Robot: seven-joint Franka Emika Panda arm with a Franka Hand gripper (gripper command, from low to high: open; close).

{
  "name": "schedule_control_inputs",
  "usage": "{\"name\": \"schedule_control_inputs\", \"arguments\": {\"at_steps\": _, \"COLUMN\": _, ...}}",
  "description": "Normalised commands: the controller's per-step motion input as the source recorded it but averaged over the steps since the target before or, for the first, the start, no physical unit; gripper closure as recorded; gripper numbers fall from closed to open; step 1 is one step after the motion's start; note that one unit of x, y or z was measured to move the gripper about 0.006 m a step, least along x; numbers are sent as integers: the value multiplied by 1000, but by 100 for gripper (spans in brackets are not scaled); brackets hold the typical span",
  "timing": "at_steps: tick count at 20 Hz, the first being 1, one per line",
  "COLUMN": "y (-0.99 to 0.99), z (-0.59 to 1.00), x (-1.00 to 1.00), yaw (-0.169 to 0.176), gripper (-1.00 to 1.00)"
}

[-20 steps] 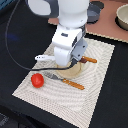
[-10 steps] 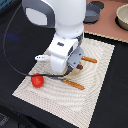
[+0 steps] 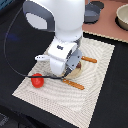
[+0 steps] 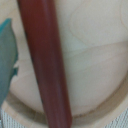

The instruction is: Interact with the objects in diverse but meaningful ways.

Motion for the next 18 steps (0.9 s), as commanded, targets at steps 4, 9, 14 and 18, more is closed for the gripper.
{"name": "schedule_control_inputs", "arguments": {"at_steps": 4, "y": 46, "z": 907, "x": -143, "yaw": 0, "gripper": -100}}
{"name": "schedule_control_inputs", "arguments": {"at_steps": 9, "y": 171, "z": 423, "x": -394, "yaw": 0, "gripper": -100}}
{"name": "schedule_control_inputs", "arguments": {"at_steps": 14, "y": 205, "z": 192, "x": -603, "yaw": 0, "gripper": -100}}
{"name": "schedule_control_inputs", "arguments": {"at_steps": 18, "y": 231, "z": 89, "x": -731, "yaw": 0, "gripper": -100}}
